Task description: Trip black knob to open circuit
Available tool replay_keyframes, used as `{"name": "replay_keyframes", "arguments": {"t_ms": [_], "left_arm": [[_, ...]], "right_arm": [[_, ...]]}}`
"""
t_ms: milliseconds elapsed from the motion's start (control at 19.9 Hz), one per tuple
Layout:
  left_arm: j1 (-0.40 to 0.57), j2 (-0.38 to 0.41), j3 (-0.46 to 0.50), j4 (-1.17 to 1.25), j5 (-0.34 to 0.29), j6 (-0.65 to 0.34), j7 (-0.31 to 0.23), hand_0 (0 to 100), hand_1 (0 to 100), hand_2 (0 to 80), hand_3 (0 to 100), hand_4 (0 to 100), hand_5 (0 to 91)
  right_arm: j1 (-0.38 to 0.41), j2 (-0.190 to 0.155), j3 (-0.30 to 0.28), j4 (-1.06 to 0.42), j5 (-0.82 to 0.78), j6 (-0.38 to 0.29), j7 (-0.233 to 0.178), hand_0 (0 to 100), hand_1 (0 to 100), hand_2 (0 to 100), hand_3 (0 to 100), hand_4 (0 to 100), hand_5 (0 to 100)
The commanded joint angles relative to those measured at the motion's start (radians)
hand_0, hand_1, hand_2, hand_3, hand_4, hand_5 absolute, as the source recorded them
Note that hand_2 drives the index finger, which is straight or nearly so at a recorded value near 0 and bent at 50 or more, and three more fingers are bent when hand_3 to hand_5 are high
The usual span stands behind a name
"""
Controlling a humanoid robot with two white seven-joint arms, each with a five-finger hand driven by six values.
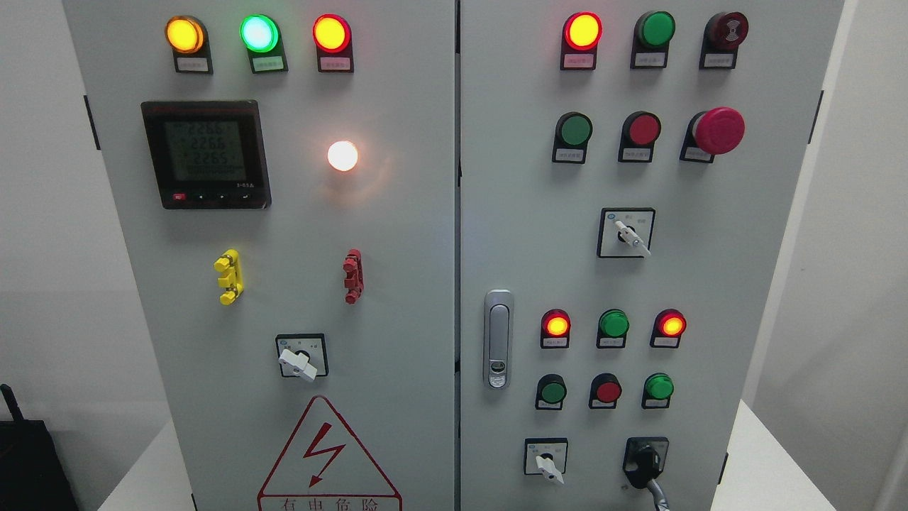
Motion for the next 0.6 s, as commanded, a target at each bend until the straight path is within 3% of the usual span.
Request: {"name": "replay_keyframes", "arguments": {"t_ms": [0,552], "left_arm": [[0.000,-0.001,0.001,0.001,0.002,0.001,0.000,12,39,0.0,0,0,0.0],[0.000,-0.001,0.001,0.001,0.002,0.001,0.000,12,39,0.0,0,0,0.0]], "right_arm": [[-0.031,0.004,0.041,-0.049,0.002,-0.020,0.027,95,94,0,100,100,92],[-0.030,0.004,0.058,-0.070,0.002,-0.019,0.027,95,94,0,100,100,92]]}}
